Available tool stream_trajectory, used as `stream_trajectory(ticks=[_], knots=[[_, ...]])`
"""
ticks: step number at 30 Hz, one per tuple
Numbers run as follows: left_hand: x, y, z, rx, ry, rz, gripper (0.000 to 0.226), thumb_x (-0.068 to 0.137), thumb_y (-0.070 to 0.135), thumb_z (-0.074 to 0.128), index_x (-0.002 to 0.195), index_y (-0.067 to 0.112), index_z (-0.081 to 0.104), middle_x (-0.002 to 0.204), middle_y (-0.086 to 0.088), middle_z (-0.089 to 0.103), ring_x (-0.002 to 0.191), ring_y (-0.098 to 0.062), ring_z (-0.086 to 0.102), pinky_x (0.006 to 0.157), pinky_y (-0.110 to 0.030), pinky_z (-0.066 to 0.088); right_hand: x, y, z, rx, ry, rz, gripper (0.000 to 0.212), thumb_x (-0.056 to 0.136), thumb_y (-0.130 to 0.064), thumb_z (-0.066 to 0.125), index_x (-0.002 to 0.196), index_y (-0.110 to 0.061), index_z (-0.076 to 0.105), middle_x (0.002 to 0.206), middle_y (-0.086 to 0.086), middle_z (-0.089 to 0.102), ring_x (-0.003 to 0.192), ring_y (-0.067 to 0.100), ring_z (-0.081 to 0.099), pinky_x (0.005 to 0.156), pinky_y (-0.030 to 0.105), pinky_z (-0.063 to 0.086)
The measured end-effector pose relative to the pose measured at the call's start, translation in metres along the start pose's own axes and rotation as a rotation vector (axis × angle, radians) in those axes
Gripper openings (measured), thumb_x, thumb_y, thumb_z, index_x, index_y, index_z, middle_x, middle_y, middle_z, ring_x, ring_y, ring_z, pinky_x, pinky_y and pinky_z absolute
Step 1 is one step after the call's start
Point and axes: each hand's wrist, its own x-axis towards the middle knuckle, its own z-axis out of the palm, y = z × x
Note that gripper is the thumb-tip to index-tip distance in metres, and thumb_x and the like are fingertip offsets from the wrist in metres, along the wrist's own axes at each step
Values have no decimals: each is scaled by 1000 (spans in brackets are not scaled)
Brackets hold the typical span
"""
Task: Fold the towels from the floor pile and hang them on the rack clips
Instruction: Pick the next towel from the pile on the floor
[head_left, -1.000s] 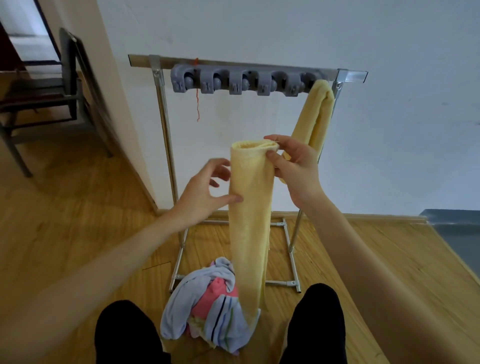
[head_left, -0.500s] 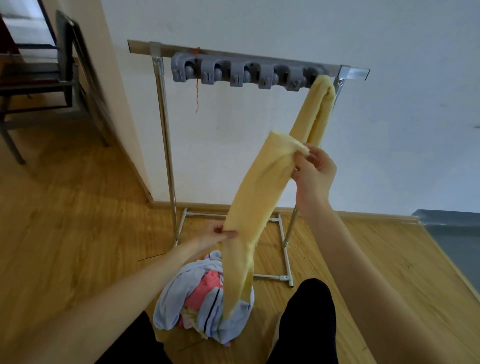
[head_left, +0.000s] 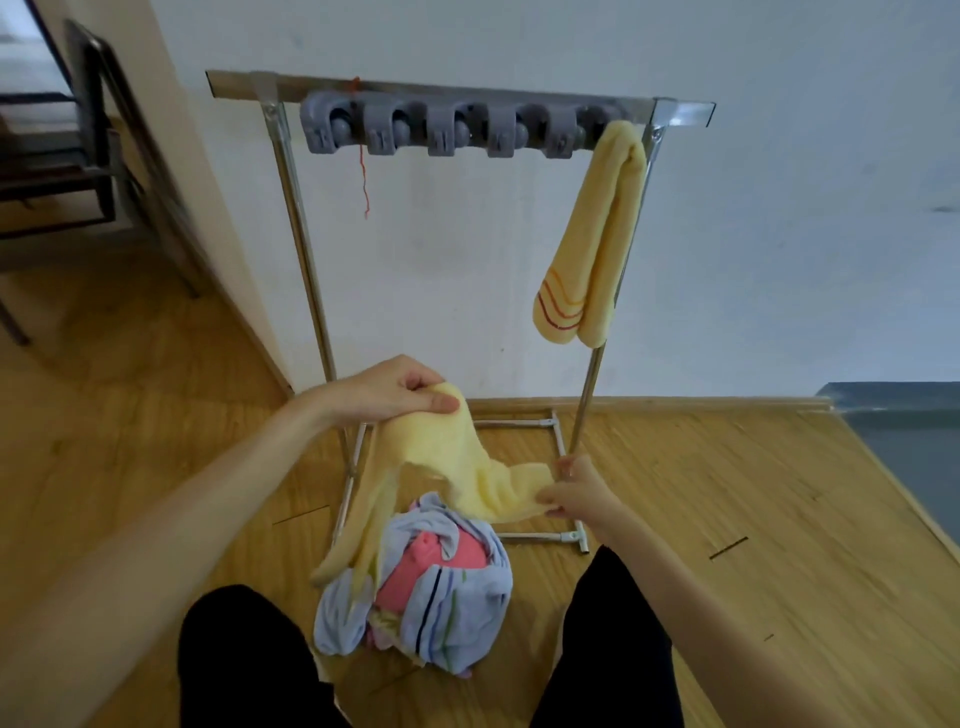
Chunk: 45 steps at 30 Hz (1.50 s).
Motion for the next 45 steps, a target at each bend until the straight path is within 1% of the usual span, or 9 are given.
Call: stream_trajectory(ticks=[5, 9, 15, 25, 29, 31, 35, 41, 45], knots=[[-2, 32, -10, 33, -173, -3, 9, 89, 25, 64, 83, 24, 71, 71, 16, 66, 65, 2, 59, 58, -13, 43, -6, -7, 2, -541, -173, -177, 56, 90, -17, 59, 140, -8, 33, 128, 8, 48, 116, 23, 53, 92, 28, 46], [3, 40, -8, 110, -250, -4, 16, 88, 28, 65, 94, 16, 74, 88, 4, 73, 80, -9, 67, 67, -18, 50, -20, -43, 2, -91, -196, -507, 40, 92, -5, 50, 131, -14, 50, 126, 0, 58, 121, 15, 53, 104, 38, 42], [13, 42, -4, 182, -277, 2, 21, 89, 30, 64, 95, 13, 74, 82, 8, 71, 75, -2, 62, 64, -15, 46, -32, -85, 4, -1, -524, -574, 40, 80, -1, 61, 120, -6, 58, 116, 10, 65, 111, 20, 61, 96, 35, 49], [11, 23, -7, 128, -115, -31, 53, 75, 57, 70, 81, 4, 70, 76, -21, 62, 68, -21, 56, 61, -29, 41, -30, -89, -34, -72, -497, -612, 20, 85, -16, 64, 90, 3, 59, 86, 14, 57, 84, 23, 55, 79, 36, 42], [6, 8, -4, 32, -134, -42, 33, 79, 39, 73, 62, 15, 58, 58, 1, 46, 54, -10, 43, 52, -17, 32, -23, -79, -64, -66, -401, -586, 16, 83, -19, 62, 88, -3, 60, 85, 11, 58, 80, 21, 56, 74, 30, 44], [3, 1, -7, -8, -212, -74, 11, 80, 23, 70, 88, 21, 63, 71, -3, 63, 65, -10, 59, 61, -19, 43, -18, -71, -76, -46, -361, -541, 12, 82, -18, 63, 86, -7, 62, 84, 12, 56, 81, 24, 53, 77, 38, 38], [-1, -11, -13, -69, -316, -109, 38, 86, 6, 61, 115, 16, 39, 98, -14, 61, 85, -20, 58, 74, -29, 47, -13, -59, -90, -75, -329, -531, 4, 86, -10, 63, 90, -8, 63, 86, 7, 63, 80, 20, 59, 75, 38, 43], [21, 7, -9, 214, -230, 23, 26, 85, -8, 54, 81, 14, 67, 76, 0, 60, 70, -5, 51, 67, -17, 39, -19, -79, -99, -346, -465, -695, 45, 82, 12, 51, 114, -19, 59, 109, 1, 65, 99, 18, 61, 82, 30, 53], [44, 27, -12, 305, -213, 27, 38, 89, -6, 50, 96, 23, 74, 95, 20, 69, 98, 5, 61, 88, -11, 42, -22, -103, -102, -774, -560, -685, 59, 71, 13, 47, 114, -21, 68, 109, -20, 62, 99, -6, 57, 82, 10, 43]])
